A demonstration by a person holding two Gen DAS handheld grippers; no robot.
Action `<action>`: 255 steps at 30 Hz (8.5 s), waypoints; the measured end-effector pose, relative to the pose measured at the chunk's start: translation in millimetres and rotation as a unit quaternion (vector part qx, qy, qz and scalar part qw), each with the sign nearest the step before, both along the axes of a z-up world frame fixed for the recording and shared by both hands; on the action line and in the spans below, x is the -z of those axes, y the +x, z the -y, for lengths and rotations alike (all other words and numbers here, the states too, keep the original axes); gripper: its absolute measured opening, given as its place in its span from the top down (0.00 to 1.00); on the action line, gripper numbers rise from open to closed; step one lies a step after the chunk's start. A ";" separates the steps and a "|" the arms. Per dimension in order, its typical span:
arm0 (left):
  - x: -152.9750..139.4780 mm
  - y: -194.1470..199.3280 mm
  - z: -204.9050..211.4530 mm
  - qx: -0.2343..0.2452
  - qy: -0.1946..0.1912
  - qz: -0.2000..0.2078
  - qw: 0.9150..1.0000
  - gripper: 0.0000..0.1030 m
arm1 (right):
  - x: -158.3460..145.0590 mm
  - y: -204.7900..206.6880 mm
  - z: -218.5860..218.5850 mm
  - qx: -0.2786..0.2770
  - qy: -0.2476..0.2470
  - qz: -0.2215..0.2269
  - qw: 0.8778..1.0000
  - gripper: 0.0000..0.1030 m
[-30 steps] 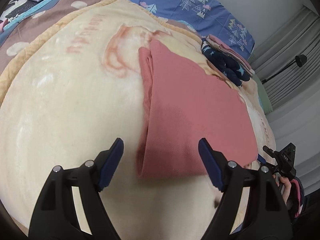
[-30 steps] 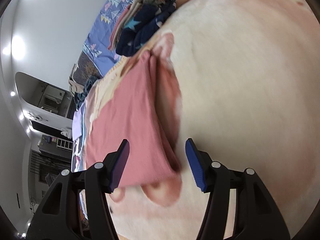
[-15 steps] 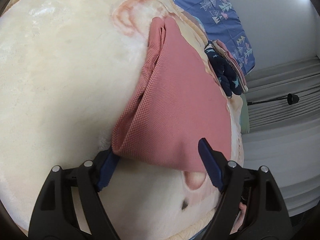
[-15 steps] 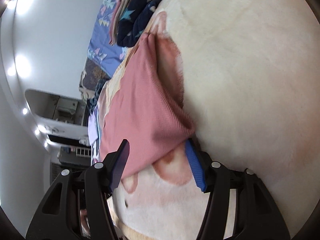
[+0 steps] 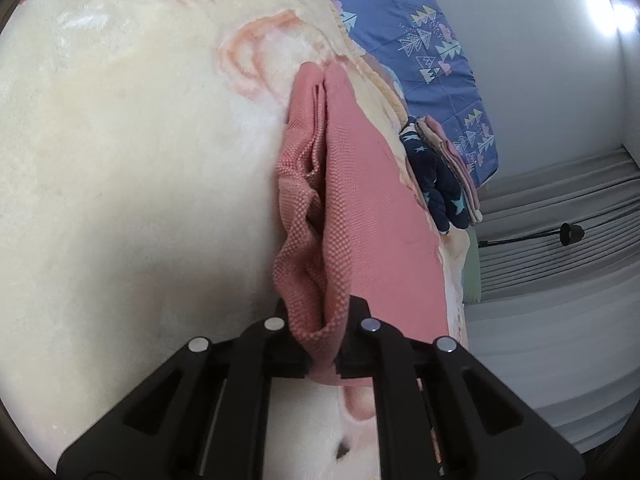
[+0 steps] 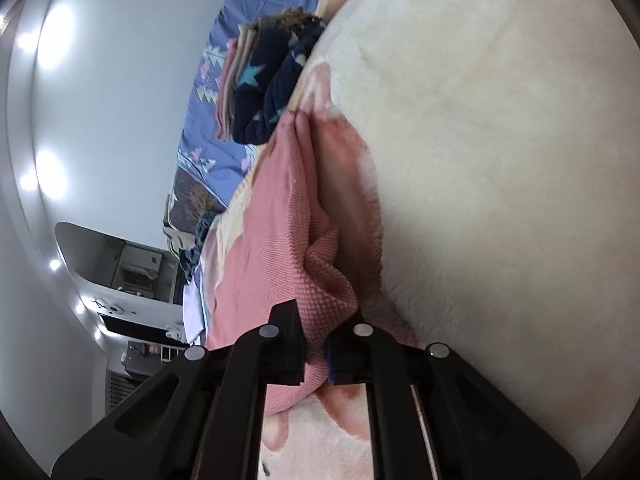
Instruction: Fold small clothes
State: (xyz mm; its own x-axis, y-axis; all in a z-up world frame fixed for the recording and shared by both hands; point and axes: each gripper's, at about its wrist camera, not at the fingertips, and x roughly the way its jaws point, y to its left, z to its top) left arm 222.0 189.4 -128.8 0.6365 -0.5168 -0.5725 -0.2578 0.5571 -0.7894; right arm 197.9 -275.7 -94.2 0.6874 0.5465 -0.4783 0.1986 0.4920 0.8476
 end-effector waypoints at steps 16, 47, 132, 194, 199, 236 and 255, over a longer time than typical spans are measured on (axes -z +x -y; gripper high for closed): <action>-40.6 -79.9 21.5 0.045 -0.035 0.069 0.996 0.95 | -45.2 -83.9 12.3 -0.021 0.086 0.048 0.995 0.96; -75.7 -141.5 75.2 0.088 0.065 0.144 0.984 0.47 | -0.5 -178.3 16.3 0.064 0.015 0.027 0.997 0.70; -25.0 -37.7 -67.2 0.122 0.094 0.038 0.987 0.45 | -35.1 -148.4 -270.3 -0.415 -0.100 0.149 0.892 0.37; -85.5 -74.4 60.1 0.242 0.042 0.142 0.959 0.76 | -95.2 -75.3 -107.4 -0.190 -0.155 0.163 0.956 0.80; -102.9 -61.0 109.2 0.274 0.035 0.156 0.948 0.76 | -111.9 -79.9 -62.9 -0.161 -0.160 0.173 0.959 0.80; -71.1 406.0 565.5 0.447 -0.031 0.070 0.891 0.76 | -45.8 309.7 399.8 -0.030 -0.069 -0.004 0.997 0.81; 7.4 446.8 575.4 0.385 0.160 0.142 0.898 0.25 | 28.7 303.7 443.5 0.014 -0.005 0.092 0.996 0.38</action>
